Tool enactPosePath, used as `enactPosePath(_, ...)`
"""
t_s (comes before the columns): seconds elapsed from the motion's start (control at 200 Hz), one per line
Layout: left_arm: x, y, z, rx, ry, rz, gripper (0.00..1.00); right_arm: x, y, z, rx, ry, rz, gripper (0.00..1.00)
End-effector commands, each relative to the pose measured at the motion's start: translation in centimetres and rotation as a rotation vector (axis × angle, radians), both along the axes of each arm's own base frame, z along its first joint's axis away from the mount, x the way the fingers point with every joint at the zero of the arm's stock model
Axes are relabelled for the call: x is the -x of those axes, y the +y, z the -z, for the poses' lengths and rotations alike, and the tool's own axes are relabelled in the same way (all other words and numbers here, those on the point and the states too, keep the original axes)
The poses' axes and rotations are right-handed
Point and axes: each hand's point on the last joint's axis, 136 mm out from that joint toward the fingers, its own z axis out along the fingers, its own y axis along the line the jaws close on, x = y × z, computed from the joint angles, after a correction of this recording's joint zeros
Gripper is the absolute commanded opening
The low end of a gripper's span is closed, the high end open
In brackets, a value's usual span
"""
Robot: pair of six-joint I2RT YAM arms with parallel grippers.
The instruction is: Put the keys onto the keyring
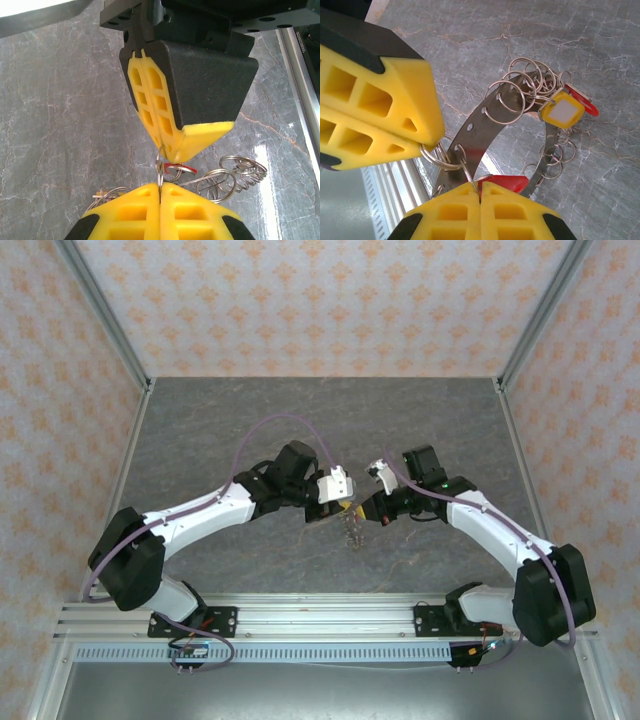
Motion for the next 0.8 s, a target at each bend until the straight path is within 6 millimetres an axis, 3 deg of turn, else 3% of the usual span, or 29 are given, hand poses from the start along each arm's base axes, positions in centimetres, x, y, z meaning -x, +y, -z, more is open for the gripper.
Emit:
enactPosePath(0.0, 0.4, -0.2, -1.2, 0.034, -0.022, 0.002, 0.00, -0.9, -0.5, -0.1, 0.030, 0.011, 0.056, 0.00)
enactPosePath(0.27, 0.8, -0.4, -1.0, 0.030, -0.027, 0.021, 0.00, -1.8, -0.5, 0.1, 0.043, 0.070, 0.121, 0.00)
enactPosePath(0.41, 1.0, -0.4, -0.8, 0.009, -0.030, 0.033, 0.00, -1.9, 0.2, -1.1, -0.005, 0.078, 0.096, 0.00)
enactPosePath(0.606, 1.2, -0.6, -0.5, -0.021, -0.037, 0.043, 0.00, -1.4, 1.0, -4.2, -0.105, -0.020, 0.040, 0.00)
enactPosePath(0.796, 0.7, -0.6, -0.5, -0.024, -0.048, 0.016, 0.00, -0.5, 0.7, -4.3, -0.099, -0.030, 0.016, 0.00)
